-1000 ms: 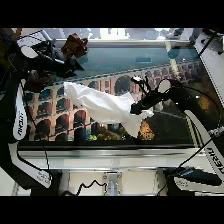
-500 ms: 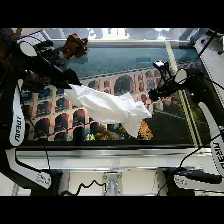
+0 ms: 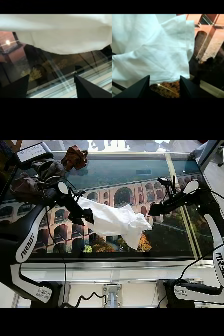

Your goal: Fold the shirts.

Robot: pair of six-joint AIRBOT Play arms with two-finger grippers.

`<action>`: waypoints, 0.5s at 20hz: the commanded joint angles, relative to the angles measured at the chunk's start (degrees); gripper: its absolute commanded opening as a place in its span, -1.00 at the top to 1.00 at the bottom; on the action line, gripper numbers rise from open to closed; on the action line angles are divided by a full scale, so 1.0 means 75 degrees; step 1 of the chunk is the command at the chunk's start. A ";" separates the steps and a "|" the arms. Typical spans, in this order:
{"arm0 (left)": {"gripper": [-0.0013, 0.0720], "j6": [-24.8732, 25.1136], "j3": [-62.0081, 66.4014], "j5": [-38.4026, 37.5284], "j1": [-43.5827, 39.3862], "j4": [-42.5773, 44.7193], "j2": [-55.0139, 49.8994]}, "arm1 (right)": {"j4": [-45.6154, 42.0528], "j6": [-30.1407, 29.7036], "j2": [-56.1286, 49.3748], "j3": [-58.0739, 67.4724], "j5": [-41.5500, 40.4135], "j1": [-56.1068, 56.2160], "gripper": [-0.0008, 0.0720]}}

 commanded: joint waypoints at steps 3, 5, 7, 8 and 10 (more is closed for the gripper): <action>-0.79 -0.0662 -0.0353 0.0749 -0.0195 0.0099 -0.0003 | 0.0956 -0.0385 -0.0003 -0.0015 -0.0070 -0.0032 -0.20; -0.78 -0.0979 -0.0353 0.0892 -0.0195 0.0300 -0.0003 | 0.0962 -0.0385 -0.0003 -0.0015 -0.0058 -0.0035 -0.20; -0.78 -0.1227 -0.0353 0.0938 -0.0195 0.0533 -0.0070 | 0.0962 -0.0405 -0.0003 -0.0012 -0.0055 -0.0035 -0.20; -0.78 -0.1364 -0.0353 0.0938 -0.0195 0.0688 -0.0125 | 0.0965 -0.0405 -0.0003 -0.0009 -0.0055 -0.0035 -0.20; -0.78 -0.1454 -0.0353 0.0997 -0.0192 0.0734 -0.0306 | 0.0962 -0.0411 -0.0003 -0.0009 -0.0055 -0.0035 -0.20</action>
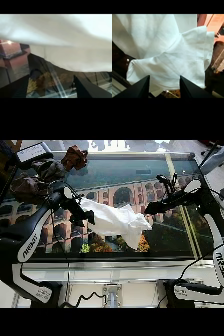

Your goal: Fold the shirts.

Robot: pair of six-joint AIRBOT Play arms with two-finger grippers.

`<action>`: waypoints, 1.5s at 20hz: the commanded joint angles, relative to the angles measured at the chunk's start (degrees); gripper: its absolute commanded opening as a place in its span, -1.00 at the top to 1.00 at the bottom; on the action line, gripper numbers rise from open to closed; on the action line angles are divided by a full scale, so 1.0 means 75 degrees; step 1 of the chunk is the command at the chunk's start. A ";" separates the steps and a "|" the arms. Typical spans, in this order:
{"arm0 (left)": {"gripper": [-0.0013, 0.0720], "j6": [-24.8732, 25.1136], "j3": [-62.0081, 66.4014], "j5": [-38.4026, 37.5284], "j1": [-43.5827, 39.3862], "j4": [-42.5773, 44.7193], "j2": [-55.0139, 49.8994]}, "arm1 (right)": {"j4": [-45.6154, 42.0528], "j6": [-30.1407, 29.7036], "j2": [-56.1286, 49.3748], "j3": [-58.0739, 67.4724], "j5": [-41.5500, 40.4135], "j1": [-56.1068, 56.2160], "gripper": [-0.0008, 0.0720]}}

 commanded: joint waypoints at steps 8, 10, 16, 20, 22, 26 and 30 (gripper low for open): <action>-0.78 -0.0356 -0.0012 0.0536 0.0131 -0.0195 -0.0784 | 0.0070 -0.0038 -0.0003 0.0003 0.0035 -0.0003 -0.20; -0.63 -0.0289 -0.0012 0.0694 0.0437 -0.0903 -0.0784 | 0.0070 -0.0038 -0.0003 0.0003 0.0032 -0.0003 -0.20; -0.60 -0.0114 -0.0012 0.0778 0.0933 -0.1536 -0.0898 | 0.0082 -0.0032 -0.0003 0.0003 0.0029 -0.0003 -0.20; -0.60 0.0140 -0.0012 0.0743 0.0930 -0.2206 -0.1070 | 0.0242 -0.0032 0.0000 0.0003 0.0032 -0.0003 -0.20; -0.60 0.0195 -0.0015 0.0694 0.0930 -0.2442 -0.1151 | 0.0248 -0.0032 0.0000 0.0003 0.0032 -0.0003 -0.20; -0.03 0.0315 -0.0012 0.0405 0.0930 -0.2477 -0.1204 | 0.0248 -0.0032 0.0000 0.0003 0.0032 -0.0003 -0.20; 0.92 0.0373 -0.0012 0.0230 0.0930 -0.2477 -0.1204 | 0.0248 -0.0026 0.0000 0.0003 0.0079 -0.0003 -0.20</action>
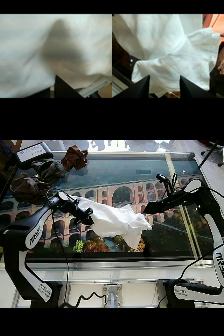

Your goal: Fold the shirts.

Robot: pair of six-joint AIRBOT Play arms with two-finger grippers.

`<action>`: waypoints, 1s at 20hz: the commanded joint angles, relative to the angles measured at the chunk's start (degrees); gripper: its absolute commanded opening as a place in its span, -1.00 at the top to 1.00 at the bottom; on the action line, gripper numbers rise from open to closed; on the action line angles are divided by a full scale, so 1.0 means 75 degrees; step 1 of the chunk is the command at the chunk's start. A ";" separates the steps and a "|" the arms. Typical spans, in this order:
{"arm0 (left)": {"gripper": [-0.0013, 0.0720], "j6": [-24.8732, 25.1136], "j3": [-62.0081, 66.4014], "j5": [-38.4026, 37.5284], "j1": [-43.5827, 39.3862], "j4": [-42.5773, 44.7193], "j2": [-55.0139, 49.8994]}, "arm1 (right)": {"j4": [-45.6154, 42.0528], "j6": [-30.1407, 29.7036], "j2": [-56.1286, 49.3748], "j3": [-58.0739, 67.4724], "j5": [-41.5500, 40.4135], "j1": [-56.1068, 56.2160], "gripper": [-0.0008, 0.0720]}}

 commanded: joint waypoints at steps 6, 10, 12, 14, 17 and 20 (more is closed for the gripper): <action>0.91 0.0286 0.0006 -0.0679 0.0009 -0.0067 -0.0012 | 0.0997 0.0201 0.0000 -0.0236 0.1137 0.0000 -0.20; 0.91 0.0425 0.0006 -0.0941 0.0009 -0.0064 -0.0009 | 0.1361 0.0085 -0.0003 -0.1008 0.0580 0.0119 -0.21; 0.91 0.0434 0.0006 -0.0944 0.0009 -0.0067 -0.0009 | 0.1311 0.0012 -0.0003 -0.1571 0.0458 0.0233 -0.21; 0.91 0.0522 0.0006 -0.0956 0.0009 -0.0067 -0.0009 | 0.1341 -0.0006 -0.0003 -0.1964 0.0259 0.0233 -0.21; 0.91 0.0632 0.0006 -0.0921 0.0012 -0.0064 -0.0009 | 0.1419 -0.0070 -0.0006 -0.2133 -0.0125 0.0236 -0.21; 0.91 0.0632 0.0006 -0.0848 0.0012 -0.0070 -0.0009 | 0.1585 -0.0090 -0.0009 -0.2133 -0.0880 0.0236 -0.20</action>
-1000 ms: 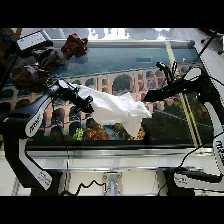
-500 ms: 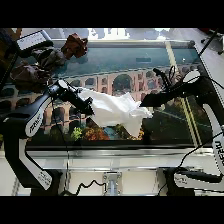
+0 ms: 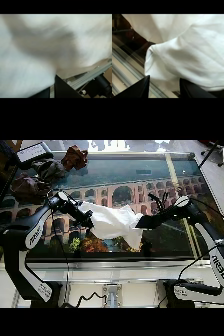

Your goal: Fold the shirts.

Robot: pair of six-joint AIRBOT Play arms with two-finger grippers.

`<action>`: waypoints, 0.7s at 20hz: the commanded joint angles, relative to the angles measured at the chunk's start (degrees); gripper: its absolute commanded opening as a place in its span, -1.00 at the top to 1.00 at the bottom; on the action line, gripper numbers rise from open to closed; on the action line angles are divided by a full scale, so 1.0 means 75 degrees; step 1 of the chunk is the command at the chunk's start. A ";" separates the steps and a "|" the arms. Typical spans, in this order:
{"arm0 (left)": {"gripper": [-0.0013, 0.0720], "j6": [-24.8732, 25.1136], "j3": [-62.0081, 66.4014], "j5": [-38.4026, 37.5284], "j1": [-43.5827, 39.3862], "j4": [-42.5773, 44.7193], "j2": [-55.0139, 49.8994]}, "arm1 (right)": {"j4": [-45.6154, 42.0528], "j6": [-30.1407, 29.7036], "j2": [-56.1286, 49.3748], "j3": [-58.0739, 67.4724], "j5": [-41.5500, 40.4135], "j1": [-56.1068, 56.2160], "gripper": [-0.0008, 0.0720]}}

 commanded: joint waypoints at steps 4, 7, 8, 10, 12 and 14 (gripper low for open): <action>0.91 0.0044 0.0006 0.0032 0.0006 -0.0003 0.0000 | 0.0399 -0.0044 -0.0373 -0.0111 -0.0909 0.0070 -0.20; 0.91 0.0052 0.0006 0.0020 0.0006 -0.0003 0.0000 | 0.0787 -0.0353 -0.0799 -0.0111 -0.0755 0.0545 -0.20; 0.91 0.0073 0.0006 0.0020 0.0006 -0.0003 0.0000 | 0.0793 -0.0358 -0.0880 -0.0108 -0.0860 0.0799 -0.07; 0.91 0.0102 0.0006 0.0000 0.0006 -0.0003 0.0000 | 0.0743 -0.0638 -0.0950 -0.0108 -0.1142 0.1247 0.89; 0.91 0.0163 0.0006 0.0000 0.0006 -0.0003 0.0000 | 0.0562 -0.0647 -0.0950 -0.0105 -0.1486 0.1513 0.91; 0.91 0.0297 0.0006 -0.0029 0.0006 -0.0032 0.0000 | 0.0446 -0.0644 -0.0947 -0.0102 -0.1746 0.1478 0.91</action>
